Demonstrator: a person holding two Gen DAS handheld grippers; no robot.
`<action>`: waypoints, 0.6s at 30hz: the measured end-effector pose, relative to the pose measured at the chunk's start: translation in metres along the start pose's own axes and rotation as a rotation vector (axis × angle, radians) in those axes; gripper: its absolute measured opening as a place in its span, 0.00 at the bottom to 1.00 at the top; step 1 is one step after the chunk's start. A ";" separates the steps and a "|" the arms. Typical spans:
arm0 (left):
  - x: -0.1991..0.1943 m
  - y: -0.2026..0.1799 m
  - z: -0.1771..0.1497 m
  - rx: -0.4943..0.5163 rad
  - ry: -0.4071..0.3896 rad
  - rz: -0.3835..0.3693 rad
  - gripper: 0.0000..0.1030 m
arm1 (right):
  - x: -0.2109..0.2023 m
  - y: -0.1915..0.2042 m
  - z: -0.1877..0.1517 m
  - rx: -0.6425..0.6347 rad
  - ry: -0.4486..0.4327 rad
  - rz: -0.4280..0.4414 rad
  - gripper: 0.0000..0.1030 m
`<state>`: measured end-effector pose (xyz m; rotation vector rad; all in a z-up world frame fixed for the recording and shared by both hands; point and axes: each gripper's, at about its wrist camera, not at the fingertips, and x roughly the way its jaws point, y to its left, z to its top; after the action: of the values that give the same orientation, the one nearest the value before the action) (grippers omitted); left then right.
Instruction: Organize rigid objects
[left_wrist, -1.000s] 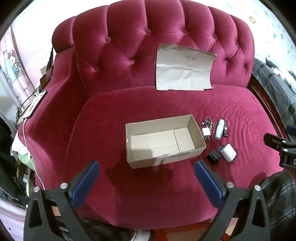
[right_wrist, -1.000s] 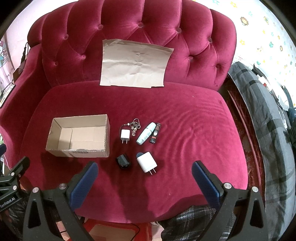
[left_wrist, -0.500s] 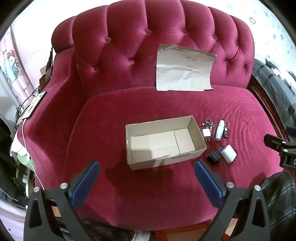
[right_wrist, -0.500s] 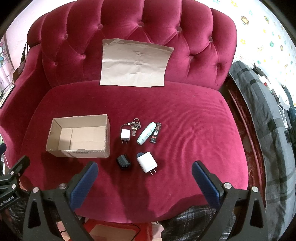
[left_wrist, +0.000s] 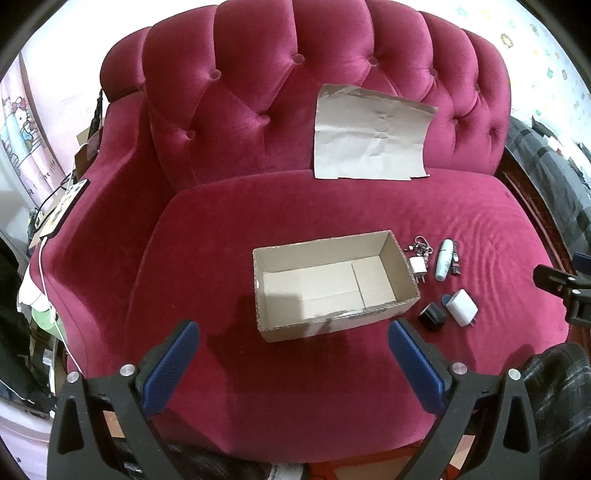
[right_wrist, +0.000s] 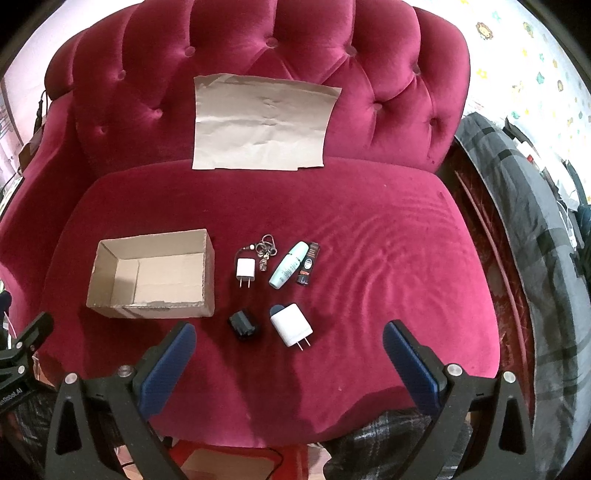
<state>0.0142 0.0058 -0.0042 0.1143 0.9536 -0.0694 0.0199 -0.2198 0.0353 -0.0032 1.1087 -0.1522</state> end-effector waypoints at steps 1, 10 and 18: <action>0.002 0.001 0.000 -0.001 0.002 0.001 1.00 | 0.002 -0.001 0.001 0.002 0.002 -0.004 1.00; 0.024 0.012 0.004 -0.007 0.018 0.000 1.00 | 0.026 -0.007 0.006 0.010 0.032 -0.015 1.00; 0.055 0.029 0.011 0.012 0.036 0.025 1.00 | 0.049 -0.023 0.011 0.061 0.058 0.014 1.00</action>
<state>0.0583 0.0327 -0.0406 0.1387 0.9875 -0.0496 0.0485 -0.2500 -0.0021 0.0640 1.1617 -0.1750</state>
